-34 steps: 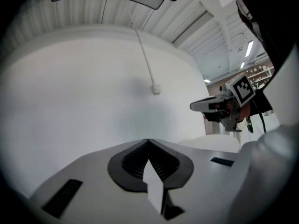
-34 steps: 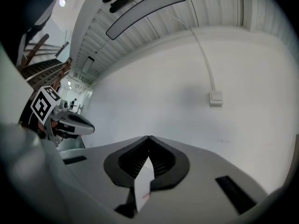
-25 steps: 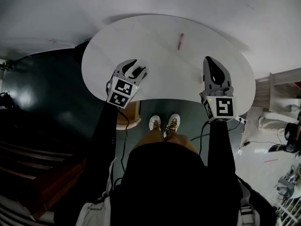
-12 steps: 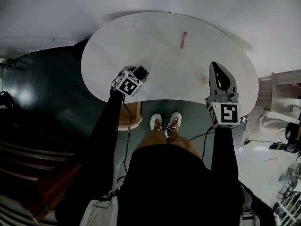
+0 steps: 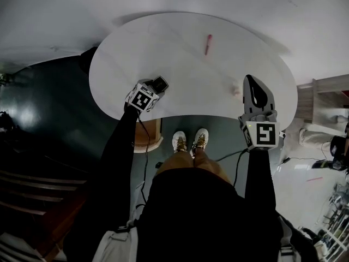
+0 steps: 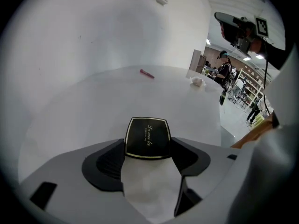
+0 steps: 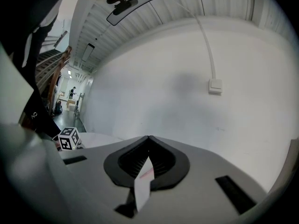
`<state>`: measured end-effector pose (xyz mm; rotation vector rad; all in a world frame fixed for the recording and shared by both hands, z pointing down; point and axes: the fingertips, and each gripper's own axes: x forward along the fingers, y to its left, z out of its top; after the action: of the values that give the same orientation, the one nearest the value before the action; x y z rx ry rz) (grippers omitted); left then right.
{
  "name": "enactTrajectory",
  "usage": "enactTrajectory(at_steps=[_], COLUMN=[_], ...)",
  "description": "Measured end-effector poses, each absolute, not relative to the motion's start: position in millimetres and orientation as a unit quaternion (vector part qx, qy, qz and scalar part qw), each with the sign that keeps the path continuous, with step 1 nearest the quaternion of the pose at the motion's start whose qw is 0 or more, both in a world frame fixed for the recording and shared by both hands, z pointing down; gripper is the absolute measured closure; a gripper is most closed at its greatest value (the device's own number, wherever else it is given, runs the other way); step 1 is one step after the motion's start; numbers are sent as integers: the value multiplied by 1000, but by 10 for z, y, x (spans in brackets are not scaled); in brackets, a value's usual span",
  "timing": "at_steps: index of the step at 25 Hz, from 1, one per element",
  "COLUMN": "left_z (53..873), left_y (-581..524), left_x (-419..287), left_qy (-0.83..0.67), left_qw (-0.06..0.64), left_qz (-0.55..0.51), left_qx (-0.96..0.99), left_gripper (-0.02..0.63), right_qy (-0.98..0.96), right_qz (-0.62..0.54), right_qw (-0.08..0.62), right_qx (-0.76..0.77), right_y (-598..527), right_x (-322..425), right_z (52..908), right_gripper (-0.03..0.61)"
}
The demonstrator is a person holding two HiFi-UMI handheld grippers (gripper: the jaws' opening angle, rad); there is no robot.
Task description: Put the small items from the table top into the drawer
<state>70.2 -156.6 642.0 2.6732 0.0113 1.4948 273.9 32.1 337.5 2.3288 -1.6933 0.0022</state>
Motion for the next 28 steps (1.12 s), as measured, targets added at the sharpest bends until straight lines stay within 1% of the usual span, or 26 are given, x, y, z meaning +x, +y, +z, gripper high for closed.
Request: enactTrajectory(at_steps=[3,6,12,20,24,28], left_z=[6405,6218,5543,4620,4166,3823], left_y=[-1569,-1603,-1586,-1310,-1079,-888], left_x=[708,732,838,909,995,1034], left_qy=[0,-8,-34,-71,-75,-86], left_qw=[39,37,41,-3,-9,-25], left_qz=[492,482,419,339,298,278], left_qx=[870,876,907,938,952,956], left_gripper=[285,287,287,287,287,287], right_qy=[-584,-586,-595,-617,-632,-644], right_qz=[-3,-12,-20,-35,-39,-54], right_qw=[133,129,108,86,77,75], right_qx=[801,800,796,782,770,759], right_y=[326,305,247,220,205,171], right_x=[2745,2751,2651,2507,2463,2443], right_z=[3365,3300,3220,3095,3070,3005], right_gripper=[552,552,552,552,552,552])
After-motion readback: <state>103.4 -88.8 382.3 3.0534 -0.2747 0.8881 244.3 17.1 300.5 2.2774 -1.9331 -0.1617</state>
